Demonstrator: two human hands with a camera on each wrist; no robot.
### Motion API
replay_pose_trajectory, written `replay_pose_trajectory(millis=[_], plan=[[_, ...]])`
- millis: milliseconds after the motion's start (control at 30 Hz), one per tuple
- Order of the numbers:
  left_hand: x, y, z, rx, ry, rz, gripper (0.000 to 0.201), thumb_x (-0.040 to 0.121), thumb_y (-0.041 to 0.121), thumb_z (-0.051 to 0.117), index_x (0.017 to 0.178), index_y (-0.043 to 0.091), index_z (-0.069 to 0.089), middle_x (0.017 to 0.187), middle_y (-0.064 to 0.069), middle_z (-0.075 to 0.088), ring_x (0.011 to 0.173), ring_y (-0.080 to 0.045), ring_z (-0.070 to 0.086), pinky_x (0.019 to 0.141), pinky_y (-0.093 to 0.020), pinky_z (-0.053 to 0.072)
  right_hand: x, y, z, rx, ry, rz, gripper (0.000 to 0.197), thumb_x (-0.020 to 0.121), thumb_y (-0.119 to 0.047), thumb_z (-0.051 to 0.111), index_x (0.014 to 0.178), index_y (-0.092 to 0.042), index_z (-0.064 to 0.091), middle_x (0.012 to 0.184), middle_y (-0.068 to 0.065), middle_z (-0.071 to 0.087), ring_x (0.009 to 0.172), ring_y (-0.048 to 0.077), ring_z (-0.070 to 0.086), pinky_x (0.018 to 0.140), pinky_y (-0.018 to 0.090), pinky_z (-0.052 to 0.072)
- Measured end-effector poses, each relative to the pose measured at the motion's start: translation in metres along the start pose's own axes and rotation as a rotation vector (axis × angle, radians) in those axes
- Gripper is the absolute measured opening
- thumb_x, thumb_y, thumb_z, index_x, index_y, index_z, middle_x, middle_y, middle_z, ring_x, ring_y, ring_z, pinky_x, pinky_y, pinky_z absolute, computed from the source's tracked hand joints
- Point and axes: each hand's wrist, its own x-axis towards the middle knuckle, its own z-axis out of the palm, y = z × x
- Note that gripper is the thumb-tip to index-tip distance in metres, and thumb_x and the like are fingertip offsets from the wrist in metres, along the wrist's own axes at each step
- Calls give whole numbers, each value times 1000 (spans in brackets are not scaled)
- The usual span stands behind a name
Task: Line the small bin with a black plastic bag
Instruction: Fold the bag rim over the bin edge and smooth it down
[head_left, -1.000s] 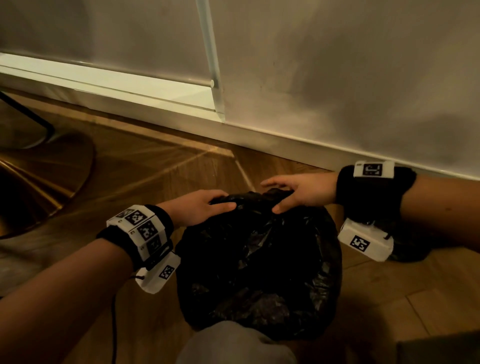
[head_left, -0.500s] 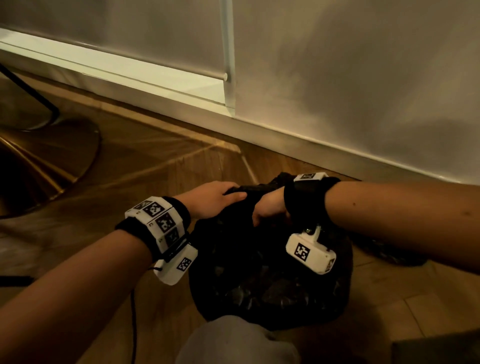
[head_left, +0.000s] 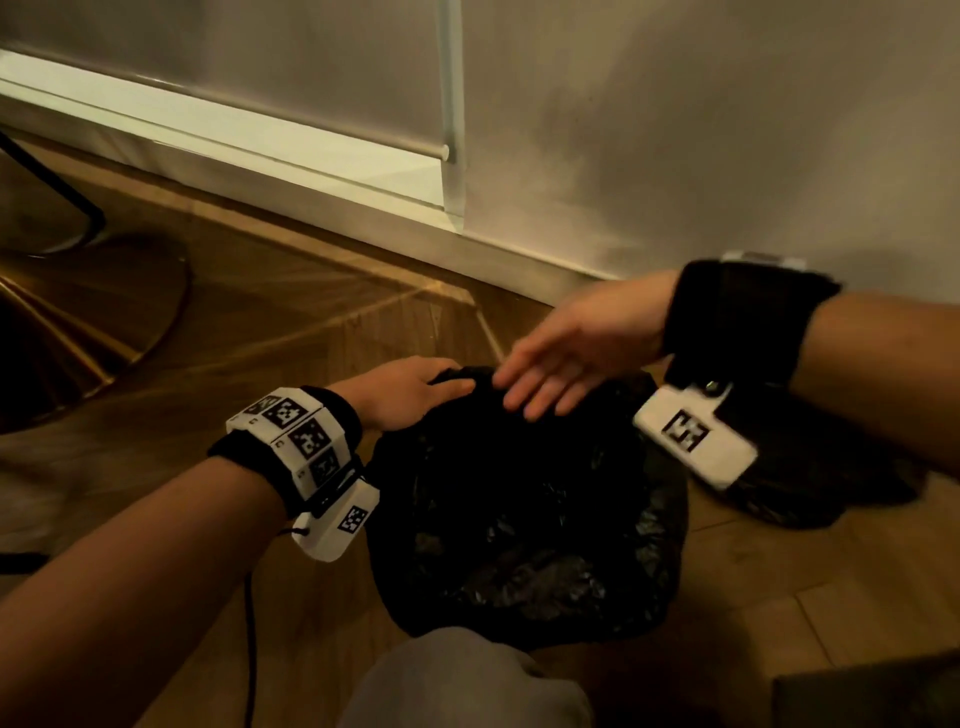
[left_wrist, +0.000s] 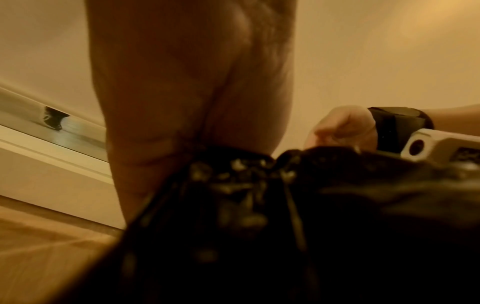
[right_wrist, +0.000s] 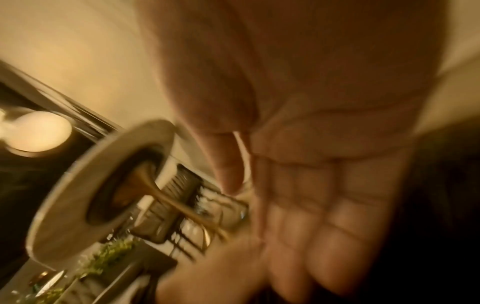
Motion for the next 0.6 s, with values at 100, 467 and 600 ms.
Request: replay_pose_trajectory(millis=[100, 467, 600], plan=[[-2, -3, -4, -75, -32, -42, 27, 99, 45, 46, 99, 23, 63, 88, 2, 68, 79, -14, 65, 70, -28, 48, -31, -4, -21, -117, 307, -159, 41, 94, -50, 42, 130, -36, 55, 137, -4, 54, 120, 20, 53, 94, 41, 44], [-25, 5, -3, -205, 4, -255, 74, 85, 58, 59, 148, 33, 30, 139, 6, 44, 128, -17, 47, 97, -33, 49, -6, 57, -15, -79, 483, 4, 66, 90, -57, 44, 149, -30, 27, 157, -6, 21, 145, 22, 19, 118, 41, 15], [-47, 0, 0, -370, -69, -461, 89, 85, 60, 57, 154, 33, 7, 144, -7, 45, 112, -31, 61, 72, -37, 56, -36, 78, 2, 221, 258, 219, 49, 94, -50, 44, 136, -26, 47, 136, 1, 51, 112, 31, 55, 64, 43, 57]])
